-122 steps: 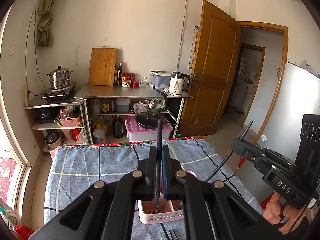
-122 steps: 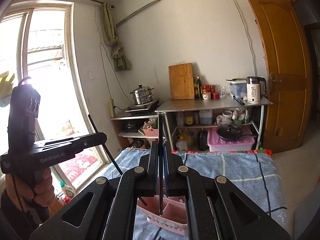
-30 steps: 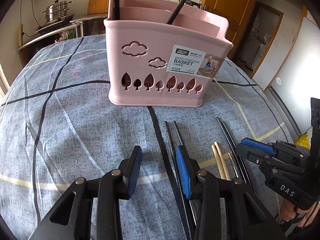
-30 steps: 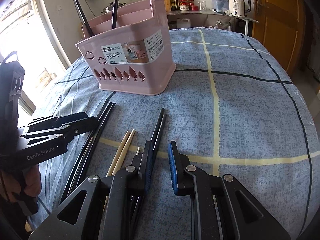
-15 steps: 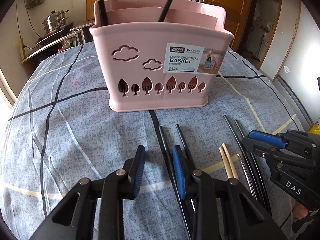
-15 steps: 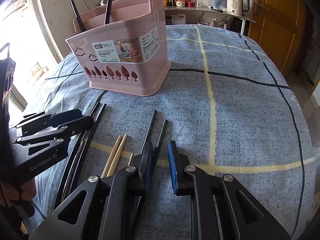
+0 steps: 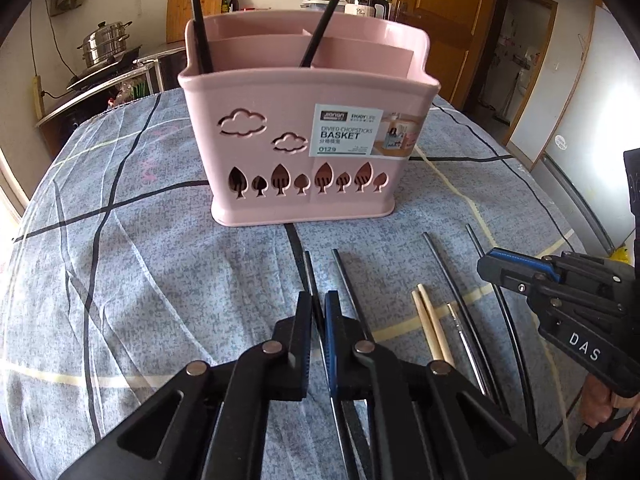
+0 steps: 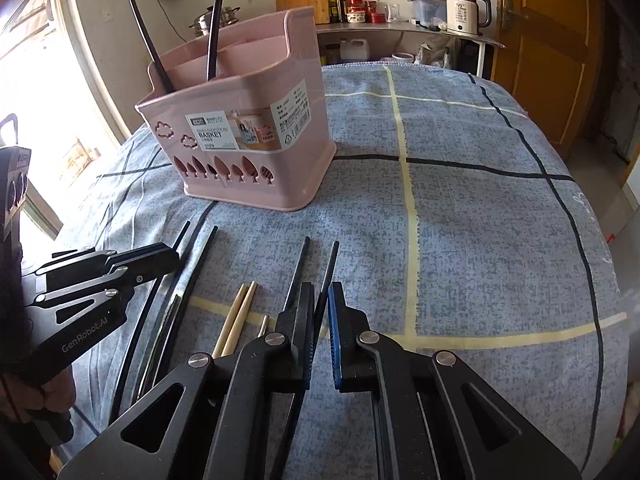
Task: Organize utensils
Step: 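Grasp another black chopstick with the left tool while the right tool grasps one, then carry the left tool's chopstick into the basket while the right tool inserts its own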
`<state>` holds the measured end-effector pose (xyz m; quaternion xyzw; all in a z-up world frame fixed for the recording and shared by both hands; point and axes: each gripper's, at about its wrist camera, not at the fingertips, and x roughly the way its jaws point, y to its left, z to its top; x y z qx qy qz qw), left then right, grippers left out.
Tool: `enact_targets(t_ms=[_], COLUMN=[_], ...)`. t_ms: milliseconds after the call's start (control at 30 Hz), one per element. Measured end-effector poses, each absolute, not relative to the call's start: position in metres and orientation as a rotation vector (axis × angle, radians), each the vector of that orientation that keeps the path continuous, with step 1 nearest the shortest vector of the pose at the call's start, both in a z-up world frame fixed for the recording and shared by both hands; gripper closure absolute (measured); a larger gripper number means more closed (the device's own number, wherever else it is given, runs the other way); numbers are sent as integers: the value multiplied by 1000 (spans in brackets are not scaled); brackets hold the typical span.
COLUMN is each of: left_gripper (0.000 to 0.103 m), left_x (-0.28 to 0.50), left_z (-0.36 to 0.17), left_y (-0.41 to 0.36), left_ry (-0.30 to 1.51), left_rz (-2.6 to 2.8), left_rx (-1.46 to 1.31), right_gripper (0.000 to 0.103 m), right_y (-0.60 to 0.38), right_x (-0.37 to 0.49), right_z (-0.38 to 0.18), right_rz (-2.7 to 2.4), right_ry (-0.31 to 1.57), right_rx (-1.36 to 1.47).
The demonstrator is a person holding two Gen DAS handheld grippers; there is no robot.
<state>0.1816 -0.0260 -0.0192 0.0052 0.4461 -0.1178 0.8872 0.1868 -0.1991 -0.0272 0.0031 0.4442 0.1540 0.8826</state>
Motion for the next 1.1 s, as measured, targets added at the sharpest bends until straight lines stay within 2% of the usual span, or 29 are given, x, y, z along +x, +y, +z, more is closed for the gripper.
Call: enact_targets(t_ms=[600,1100], left_gripper=[98,98], left_x=[131,120], left_z=[102,137], left_y=[4,21], left_ry=[661,573], left_rz=[-311,-323], left_rx=[-43,-68], right_gripper=[98,98], right_y=[-221,-231], right_x=[147,124], right_z=[78,119], right_rz=[370,373], right_ry=[657,532], right_rx=[76,72])
